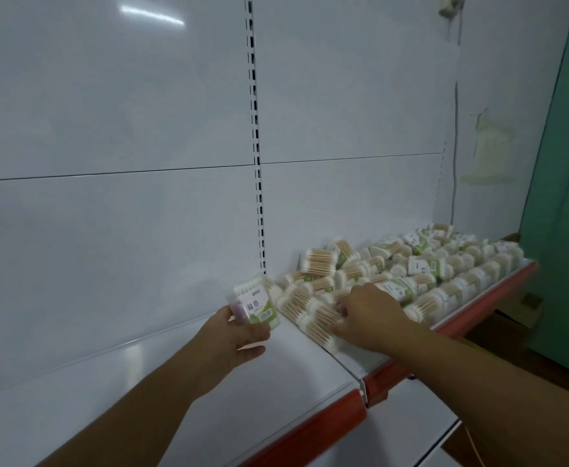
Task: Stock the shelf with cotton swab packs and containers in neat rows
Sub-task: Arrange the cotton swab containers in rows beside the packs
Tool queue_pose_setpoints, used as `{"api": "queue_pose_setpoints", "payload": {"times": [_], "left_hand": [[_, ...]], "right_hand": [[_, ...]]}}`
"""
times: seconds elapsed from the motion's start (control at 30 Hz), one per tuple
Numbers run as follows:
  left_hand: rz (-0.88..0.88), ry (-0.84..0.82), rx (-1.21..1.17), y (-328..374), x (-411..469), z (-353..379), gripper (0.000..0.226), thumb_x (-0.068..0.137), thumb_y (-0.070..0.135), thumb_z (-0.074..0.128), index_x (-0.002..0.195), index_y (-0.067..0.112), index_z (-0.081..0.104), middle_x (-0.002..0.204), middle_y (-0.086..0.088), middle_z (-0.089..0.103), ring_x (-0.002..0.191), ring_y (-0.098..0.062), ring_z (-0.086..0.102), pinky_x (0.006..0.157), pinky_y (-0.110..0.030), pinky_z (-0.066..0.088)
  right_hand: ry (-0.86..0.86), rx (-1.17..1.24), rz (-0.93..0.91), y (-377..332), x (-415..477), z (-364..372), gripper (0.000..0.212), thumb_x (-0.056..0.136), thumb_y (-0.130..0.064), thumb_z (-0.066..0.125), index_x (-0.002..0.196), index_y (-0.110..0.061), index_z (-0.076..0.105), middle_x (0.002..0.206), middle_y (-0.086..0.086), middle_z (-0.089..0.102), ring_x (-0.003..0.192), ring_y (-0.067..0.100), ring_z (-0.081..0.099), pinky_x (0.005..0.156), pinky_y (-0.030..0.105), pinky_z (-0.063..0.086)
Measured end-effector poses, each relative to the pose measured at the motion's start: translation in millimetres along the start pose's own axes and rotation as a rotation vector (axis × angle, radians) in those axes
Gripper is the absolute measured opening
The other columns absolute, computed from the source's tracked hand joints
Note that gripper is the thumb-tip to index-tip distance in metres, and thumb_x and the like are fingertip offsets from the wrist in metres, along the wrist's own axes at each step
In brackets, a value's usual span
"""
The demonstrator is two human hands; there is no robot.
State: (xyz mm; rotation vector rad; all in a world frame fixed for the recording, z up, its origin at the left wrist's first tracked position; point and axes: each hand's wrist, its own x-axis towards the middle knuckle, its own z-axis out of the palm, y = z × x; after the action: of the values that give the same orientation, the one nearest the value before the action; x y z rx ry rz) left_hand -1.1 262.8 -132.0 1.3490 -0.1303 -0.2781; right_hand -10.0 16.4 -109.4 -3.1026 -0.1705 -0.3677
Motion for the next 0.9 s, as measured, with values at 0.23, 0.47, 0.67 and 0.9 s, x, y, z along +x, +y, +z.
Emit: {"api": "queue_pose_setpoints", "payload": {"times": [0.23, 0.47, 0.67, 0.9], "left_hand": [[0.036, -0.032, 0.106, 1.7, -10.7, -12.5, 0.043, 0.074, -0.012, 0.069, 0.112, 0.005, 0.058, 0.105, -0.008, 0.072, 0.087, -0.015, 0.070, 0.069, -0.026, 0.054], [0.023, -0.303, 0.106, 20.1, -32.6, -26.2, 0.077, 0.053, 0.016, 0.090, 0.123, 0.012, 0.057, 0.118, -0.001, 0.069, 0.111, -0.017, 0.064, 0.091, -0.035, 0.052], [-0.049, -0.455, -0.264, 15.0, -42.6, -23.0, 0.088, 0.040, 0.025, 0.098, 0.119, 0.006, 0.063, 0.123, -0.021, 0.061, 0.110, -0.038, 0.060, 0.095, -0.067, 0.041], [0.022, -0.360, -0.511, 20.0, -50.5, -36.0, 0.086, 0.041, 0.032, 0.097, 0.115, 0.010, 0.059, 0.134, -0.025, 0.053, 0.116, -0.048, 0.055, 0.087, -0.062, 0.048]], "right_hand": [[0.057, 0.055, 0.052, -13.1, 0.2, 2.2, 0.034, 0.088, -0.044, 0.051, 0.107, -0.016, 0.055, 0.102, 0.002, 0.061, 0.092, 0.019, 0.055, 0.070, 0.027, 0.038], [-0.387, 1.039, 0.273, -29.7, 13.4, -38.2, 0.022, 0.091, -0.021, 0.044, 0.081, -0.009, 0.060, 0.052, 0.003, 0.059, 0.040, 0.010, 0.042, 0.040, 0.018, 0.029], [-0.578, 1.073, 0.230, -64.4, 21.6, -32.9, 0.031, 0.092, -0.037, 0.048, 0.078, -0.013, 0.060, 0.047, -0.002, 0.050, 0.036, 0.006, 0.035, 0.035, 0.015, 0.024], [0.038, 0.622, 0.101, -22.5, 49.5, -33.5, 0.010, 0.090, -0.023, 0.057, 0.083, -0.017, 0.062, 0.080, 0.000, 0.066, 0.070, 0.015, 0.061, 0.060, 0.023, 0.047]]}}
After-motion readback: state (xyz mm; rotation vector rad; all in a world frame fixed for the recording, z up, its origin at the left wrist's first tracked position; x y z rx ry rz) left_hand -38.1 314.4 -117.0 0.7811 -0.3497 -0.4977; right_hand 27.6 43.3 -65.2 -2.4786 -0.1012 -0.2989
